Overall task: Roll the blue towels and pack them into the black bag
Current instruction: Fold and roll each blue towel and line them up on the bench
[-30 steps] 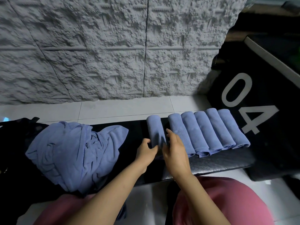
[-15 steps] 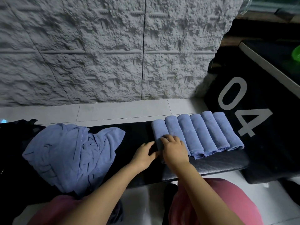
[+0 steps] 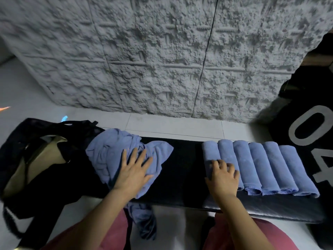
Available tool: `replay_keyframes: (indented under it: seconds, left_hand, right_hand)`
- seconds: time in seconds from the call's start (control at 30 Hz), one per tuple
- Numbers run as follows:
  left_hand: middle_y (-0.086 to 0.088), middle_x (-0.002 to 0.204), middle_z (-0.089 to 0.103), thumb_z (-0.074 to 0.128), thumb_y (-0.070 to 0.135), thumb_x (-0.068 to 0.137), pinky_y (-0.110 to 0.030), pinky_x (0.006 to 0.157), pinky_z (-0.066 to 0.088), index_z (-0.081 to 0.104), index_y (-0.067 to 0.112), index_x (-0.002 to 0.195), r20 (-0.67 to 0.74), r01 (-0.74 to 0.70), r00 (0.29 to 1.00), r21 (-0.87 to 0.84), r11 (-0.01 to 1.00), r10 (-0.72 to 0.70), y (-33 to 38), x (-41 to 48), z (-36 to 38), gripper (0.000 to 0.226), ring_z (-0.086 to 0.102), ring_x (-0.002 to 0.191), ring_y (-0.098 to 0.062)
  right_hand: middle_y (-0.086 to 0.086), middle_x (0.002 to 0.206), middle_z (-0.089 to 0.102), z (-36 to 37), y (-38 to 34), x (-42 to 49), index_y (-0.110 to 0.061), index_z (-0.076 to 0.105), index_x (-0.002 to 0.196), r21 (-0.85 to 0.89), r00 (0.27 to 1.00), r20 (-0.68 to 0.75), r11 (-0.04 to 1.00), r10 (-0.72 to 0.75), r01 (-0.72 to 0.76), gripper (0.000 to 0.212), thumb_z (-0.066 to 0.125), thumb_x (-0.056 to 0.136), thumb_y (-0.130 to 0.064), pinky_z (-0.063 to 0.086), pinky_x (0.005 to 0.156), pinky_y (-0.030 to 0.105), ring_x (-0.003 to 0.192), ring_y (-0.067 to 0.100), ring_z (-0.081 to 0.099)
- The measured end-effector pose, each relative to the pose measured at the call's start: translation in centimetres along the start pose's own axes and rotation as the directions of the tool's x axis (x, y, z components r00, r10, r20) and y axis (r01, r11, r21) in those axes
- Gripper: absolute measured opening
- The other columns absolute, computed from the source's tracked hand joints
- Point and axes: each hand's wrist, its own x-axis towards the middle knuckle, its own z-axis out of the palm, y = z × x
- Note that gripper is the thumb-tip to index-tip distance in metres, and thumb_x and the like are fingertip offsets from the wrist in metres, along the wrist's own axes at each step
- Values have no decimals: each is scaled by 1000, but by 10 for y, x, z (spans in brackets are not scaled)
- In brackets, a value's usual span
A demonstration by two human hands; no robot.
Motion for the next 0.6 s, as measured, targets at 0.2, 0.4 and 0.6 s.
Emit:
replay_keyframes:
  seconds: [0.2,0.4,0.6]
  left_hand:
    - [-5,139,52,28,58,82,-60,107,16,56,26,130,86,11,996,46,999,-15,-30,-11,13,64,41,131,-32]
    - [-7,148,40,63,63,74,-63,105,19,45,25,138,-23,-40,999,31,999,41,-28,-23,20,76,29,138,-34]
    - [-10,155,21,45,73,75,-69,107,10,30,31,144,-31,-27,999,95,995,30,-50,-25,19,82,12,141,-43]
  right_hand:
    - [9,145,38,-6,-61,-9,-18,39,138,85,993,-47,990,-108,111,60,59,86,-40,20,111,51,139,37,22]
    - [1,129,60,30,-97,-56,-22,55,129,89,886,-79,882,-458,463,59,58,78,-53,45,98,48,126,32,51]
    - [-3,137,52,51,-103,-100,-25,45,136,37,799,22,799,-601,600,59,38,83,-51,26,108,39,130,24,47]
